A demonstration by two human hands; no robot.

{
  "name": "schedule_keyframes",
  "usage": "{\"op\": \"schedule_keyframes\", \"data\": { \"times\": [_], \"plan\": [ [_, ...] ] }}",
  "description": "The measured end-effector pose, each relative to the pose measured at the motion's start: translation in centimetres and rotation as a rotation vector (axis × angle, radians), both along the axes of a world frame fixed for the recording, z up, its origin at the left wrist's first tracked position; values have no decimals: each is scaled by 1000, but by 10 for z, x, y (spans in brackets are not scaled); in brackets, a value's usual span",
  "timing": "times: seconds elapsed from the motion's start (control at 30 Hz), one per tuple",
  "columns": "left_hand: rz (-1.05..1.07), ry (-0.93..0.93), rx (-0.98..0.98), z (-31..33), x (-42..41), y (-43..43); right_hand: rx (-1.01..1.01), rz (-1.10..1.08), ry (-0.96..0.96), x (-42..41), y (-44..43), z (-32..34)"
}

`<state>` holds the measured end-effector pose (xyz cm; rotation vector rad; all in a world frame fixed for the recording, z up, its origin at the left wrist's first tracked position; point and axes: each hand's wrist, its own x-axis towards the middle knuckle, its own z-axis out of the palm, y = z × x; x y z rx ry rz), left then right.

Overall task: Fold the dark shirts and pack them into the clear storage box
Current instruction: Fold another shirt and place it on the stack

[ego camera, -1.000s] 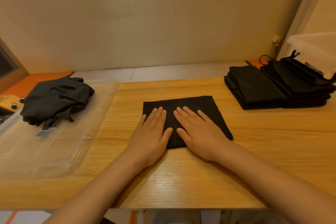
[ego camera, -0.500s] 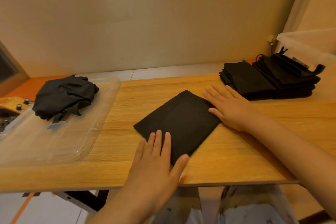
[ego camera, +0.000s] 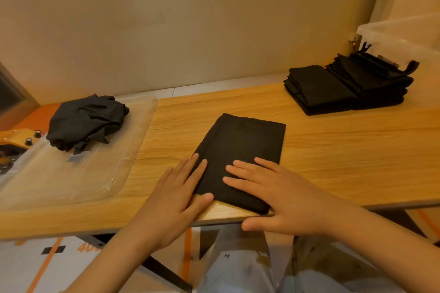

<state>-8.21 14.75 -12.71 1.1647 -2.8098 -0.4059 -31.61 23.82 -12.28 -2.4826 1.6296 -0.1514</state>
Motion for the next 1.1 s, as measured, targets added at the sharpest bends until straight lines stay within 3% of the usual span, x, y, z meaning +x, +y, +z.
{"op": "schedule_keyframes", "data": {
  "times": [0.2, 0.37, 0.63, 0.7, 0.77, 0.93, 1.1],
  "plan": [
    [-103, -143, 78, 18, 20, 43, 31, 97, 72, -40, 31, 1],
    [-327, -44, -231, 10, 19, 2, -110, -7, 90, -40, 29, -4],
    [-420, -19, -366, -15, 25, 3, -245, 35, 175, -37, 33, -16],
    [-389, 18, -345, -15, 24, 9, -212, 26, 65, -38, 36, -15],
    [-324, 136, -235, -6, 22, 12, -118, -56, -199, -36, 37, -7],
    [-31, 436, 371, 39, 6, 4, 110, -330, -679, -31, 25, 29],
    [35, 454, 595, 66, -13, -52, 225, -514, -954, -37, -22, 60]
  ]
}}
